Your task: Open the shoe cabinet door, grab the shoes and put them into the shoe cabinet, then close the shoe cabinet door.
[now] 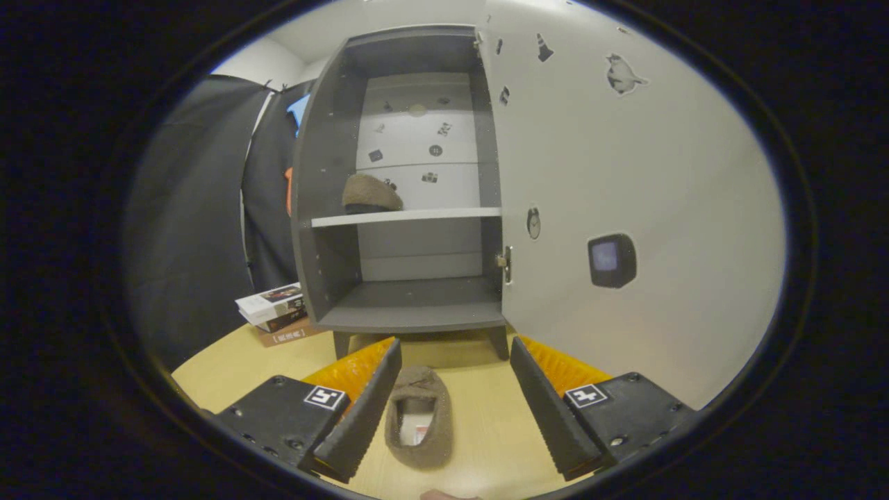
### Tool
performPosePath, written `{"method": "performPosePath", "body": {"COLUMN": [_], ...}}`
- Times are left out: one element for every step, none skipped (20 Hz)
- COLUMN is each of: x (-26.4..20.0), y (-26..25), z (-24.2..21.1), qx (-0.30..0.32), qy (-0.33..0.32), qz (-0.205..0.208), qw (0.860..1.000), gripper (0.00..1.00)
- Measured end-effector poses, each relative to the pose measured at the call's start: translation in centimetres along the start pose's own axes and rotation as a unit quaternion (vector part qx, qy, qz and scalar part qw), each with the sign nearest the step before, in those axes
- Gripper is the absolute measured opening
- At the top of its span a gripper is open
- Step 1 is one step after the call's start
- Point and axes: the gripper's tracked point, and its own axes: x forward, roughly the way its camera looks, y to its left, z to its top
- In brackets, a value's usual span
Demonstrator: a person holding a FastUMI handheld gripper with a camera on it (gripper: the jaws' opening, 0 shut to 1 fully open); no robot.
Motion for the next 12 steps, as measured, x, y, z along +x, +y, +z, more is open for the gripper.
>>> {"method": "performPosePath", "body": {"x": [0.2,0.7,1.0,1.4,1.6,1.9,2.0,2.1,2.3,2.6,2.8,3.1], "y": [0.0,0.3,0.7,1.1,1.8,2.6,3.3,4.1,5.0,6.0,7.2,8.3], "z": [-1.0,-2.1,-3.1,-3.9,-4.8,-5.7,-6.7,-7.7,-8.7,-10.0,-11.3,-12.7], "qx": [-0.005,-0.011,-0.016,-0.017,-0.016,-0.012,-0.009,-0.009,-0.011,-0.014,-0.015,-0.013], "qy": [0.009,0.022,0.033,0.042,0.051,0.061,0.073,0.084,0.097,0.113,0.137,0.163], "qz": [-0.002,-0.003,-0.001,0.001,0.01,0.018,0.022,0.028,0.036,0.047,0.064,0.081], "qw": [1.0,1.0,0.999,0.999,0.999,0.998,0.997,0.996,0.995,0.992,0.988,0.983], "gripper": [1.0,1.0,1.0,1.0,1.0,1.0,1.0,1.0,0.99,0.99,0.98,0.93]}}
